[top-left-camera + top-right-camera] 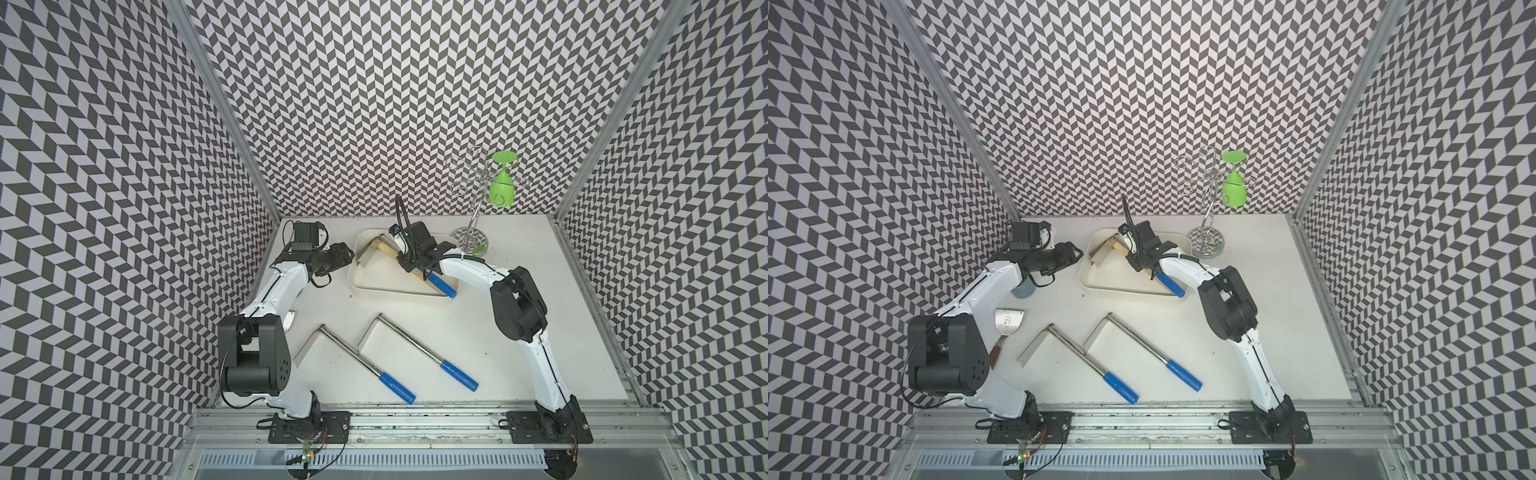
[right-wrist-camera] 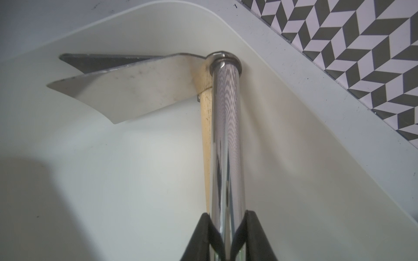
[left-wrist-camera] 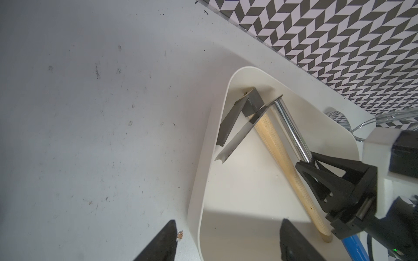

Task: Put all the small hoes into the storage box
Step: Place the hoe in the storage box.

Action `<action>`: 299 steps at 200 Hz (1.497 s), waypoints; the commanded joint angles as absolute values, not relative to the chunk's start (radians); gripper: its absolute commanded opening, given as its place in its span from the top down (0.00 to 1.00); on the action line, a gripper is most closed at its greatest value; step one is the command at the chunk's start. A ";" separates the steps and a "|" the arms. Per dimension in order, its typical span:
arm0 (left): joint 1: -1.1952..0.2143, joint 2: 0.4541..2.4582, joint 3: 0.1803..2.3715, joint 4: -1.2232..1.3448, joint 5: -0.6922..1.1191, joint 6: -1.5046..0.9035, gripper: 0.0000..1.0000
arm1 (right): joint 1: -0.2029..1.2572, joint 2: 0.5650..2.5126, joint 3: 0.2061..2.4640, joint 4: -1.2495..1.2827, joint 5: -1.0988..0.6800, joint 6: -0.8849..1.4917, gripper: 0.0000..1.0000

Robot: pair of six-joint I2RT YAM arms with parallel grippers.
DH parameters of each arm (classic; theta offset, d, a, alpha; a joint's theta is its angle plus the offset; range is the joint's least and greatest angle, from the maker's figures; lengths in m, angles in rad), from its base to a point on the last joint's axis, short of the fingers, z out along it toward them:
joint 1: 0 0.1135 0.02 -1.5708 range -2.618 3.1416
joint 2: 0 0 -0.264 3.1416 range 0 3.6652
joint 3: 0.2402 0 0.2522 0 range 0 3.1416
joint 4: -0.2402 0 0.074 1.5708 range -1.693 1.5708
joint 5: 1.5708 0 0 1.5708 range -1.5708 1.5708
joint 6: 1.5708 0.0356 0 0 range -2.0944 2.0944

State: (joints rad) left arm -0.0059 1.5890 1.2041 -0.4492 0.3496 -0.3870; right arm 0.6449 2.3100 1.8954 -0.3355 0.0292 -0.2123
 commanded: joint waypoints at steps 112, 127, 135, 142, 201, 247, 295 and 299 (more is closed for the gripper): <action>-0.005 1.615 1.206 -0.434 0.369 -0.389 0.28 | 0.621 2.349 1.985 -0.246 0.073 -0.276 0.85; -0.005 1.614 1.207 -0.438 0.364 -0.390 0.28 | 0.621 2.360 1.985 -0.241 0.066 -0.259 0.81; -0.005 1.614 1.209 -0.440 0.363 -0.390 0.28 | 0.620 2.363 1.984 -0.241 0.059 -0.251 0.79; -0.003 1.614 1.209 -0.441 0.360 -0.390 0.28 | 0.620 2.367 1.985 -0.239 0.056 -0.244 0.77; -0.003 1.622 1.220 -0.445 0.355 -0.390 0.28 | 0.606 2.362 2.019 -0.240 0.039 -0.211 1.00; -0.003 1.629 1.223 -0.443 0.359 -0.390 0.28 | 0.604 2.336 2.056 -0.192 -0.011 -0.216 1.00; -0.002 1.618 1.216 -0.443 0.355 -0.388 0.28 | 0.606 2.350 2.037 -0.135 -0.053 -0.218 1.00; -0.002 1.617 1.215 -0.444 0.354 -0.388 0.28 | 0.606 2.353 2.037 -0.129 -0.056 -0.219 1.00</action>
